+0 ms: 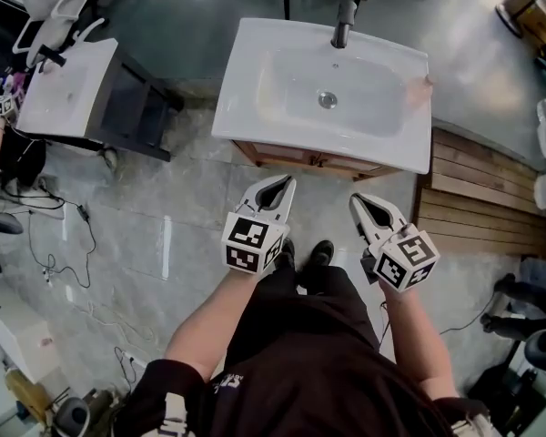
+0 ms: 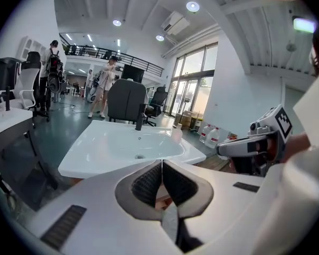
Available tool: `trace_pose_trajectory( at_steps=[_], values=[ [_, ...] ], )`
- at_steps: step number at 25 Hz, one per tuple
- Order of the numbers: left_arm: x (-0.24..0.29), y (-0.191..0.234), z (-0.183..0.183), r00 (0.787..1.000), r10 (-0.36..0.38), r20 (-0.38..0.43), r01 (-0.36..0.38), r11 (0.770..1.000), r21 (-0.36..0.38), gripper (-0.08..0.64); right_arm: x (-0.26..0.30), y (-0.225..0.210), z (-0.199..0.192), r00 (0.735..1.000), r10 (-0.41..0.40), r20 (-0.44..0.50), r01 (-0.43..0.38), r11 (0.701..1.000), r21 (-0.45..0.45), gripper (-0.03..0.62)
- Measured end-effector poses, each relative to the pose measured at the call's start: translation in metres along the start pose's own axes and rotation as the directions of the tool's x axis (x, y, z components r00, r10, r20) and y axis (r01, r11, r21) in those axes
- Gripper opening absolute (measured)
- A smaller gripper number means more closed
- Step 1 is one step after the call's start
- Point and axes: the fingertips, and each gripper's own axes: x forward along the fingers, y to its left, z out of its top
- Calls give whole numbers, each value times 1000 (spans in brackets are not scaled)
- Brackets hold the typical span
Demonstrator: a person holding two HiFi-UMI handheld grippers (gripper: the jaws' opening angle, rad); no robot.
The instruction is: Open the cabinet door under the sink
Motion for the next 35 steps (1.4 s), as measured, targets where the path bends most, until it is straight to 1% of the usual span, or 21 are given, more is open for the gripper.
trace_pose_trajectory(
  at_steps=[3, 5, 8, 11, 14, 19, 22, 26, 32, 35],
  values=[
    [4, 15, -17, 1000, -16, -19, 16, 1000, 8, 20, 13, 0, -8, 1000, -29, -3, 29, 1000, 4, 15],
    [5, 18, -27, 1000, -19, -24, 19, 1000, -4, 20, 14, -2, -16, 998, -55, -7, 55, 998, 13, 14],
    [8, 17, -43, 999, -27, -44, 26, 999, -27, 20, 14, -5, -31, 997, -72, -22, 73, 997, 32, 15],
    [20, 16, -59, 997, -36, -71, 34, 999, -26, 20, 22, -13, -52, 997, -65, -52, 67, 997, 45, 15],
    [45, 18, -73, 996, -34, -88, 32, 999, -26, 21, 38, -29, -70, 996, -51, -77, 55, 997, 48, 15],
    [82, 29, -99, 991, -24, -132, 17, 998, -53, 20, 75, -58, -87, 998, -49, -42, 52, 996, 68, 15],
    [94, 35, -112, 990, -20, -142, 15, 999, -39, 20, 96, -66, -99, 999, -43, -27, 45, 997, 66, 15],
    [114, 46, -134, 988, -28, -149, 27, 1000, -8, 21, 116, -76, -127, 998, -53, -43, 56, 996, 70, 15],
    [157, 54, -175, 988, -62, -142, 62, 998, -4, 21, 123, -96, -171, 995, -74, -73, 80, 993, 83, 15],
    [186, 57, -196, 991, -56, -125, 57, 998, 4, 29, 125, -116, -191, 994, -87, -72, 94, 991, 99, 15]
  ],
)
